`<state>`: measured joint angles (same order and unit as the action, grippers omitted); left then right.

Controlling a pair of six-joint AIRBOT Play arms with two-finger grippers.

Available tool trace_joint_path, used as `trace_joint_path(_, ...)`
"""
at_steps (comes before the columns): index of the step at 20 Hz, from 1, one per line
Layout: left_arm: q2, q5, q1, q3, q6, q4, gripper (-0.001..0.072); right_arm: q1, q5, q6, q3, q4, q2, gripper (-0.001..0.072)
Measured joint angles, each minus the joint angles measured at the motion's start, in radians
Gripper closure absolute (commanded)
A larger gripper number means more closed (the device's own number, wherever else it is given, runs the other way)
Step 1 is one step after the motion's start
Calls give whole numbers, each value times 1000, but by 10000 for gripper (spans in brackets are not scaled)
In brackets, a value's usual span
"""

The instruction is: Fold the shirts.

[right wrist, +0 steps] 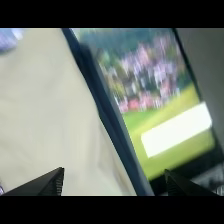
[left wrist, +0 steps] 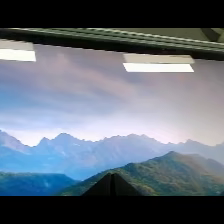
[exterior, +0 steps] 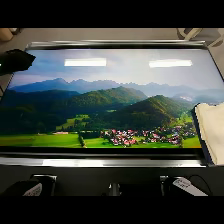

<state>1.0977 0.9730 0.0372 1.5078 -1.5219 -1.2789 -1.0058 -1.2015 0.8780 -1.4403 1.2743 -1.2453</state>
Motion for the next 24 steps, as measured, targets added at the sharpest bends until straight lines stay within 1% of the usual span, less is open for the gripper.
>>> trace_joint_path(1,39,35,20,36,-31,-83,673,71,24,-15,-40,-23,2,25)
trace_joint_path(2,85,78,41,69,-60,-168,549,150,40,-21,-70,-38,2,26)
trace_joint_path(3,127,125,57,90,-82,-232,262,246,41,-23,-93,-49,1,28)
trace_joint_path(4,171,176,72,105,-101,-275,53,343,30,-21,-108,-57,-6,44)
trace_joint_path(5,211,233,82,111,-114,-299,31,431,-1,-15,-115,-58,-16,46)
trace_joint_path(8,304,421,114,64,-131,-284,31,660,-140,19,-96,-55,-68,54)
trace_joint_path(9,311,450,126,28,-133,-276,32,716,-181,26,-75,-55,-80,96)
trace_joint_path(10,304,457,138,-21,-138,-271,32,765,-221,31,-43,-56,-88,109)
trace_joint_path(12,257,418,161,-135,-170,-266,33,827,-264,47,38,-50,-87,114)
trace_joint_path(16,187,323,180,-296,-217,-265,46,876,-284,71,179,-29,-61,112)
trace_joint_path(17,180,314,181,-314,-223,-265,46,882,-285,74,196,-27,-58,104)
trace_joint_path(24,164,286,186,-358,-239,-266,46,895,-310,82,238,-13,-51,104)
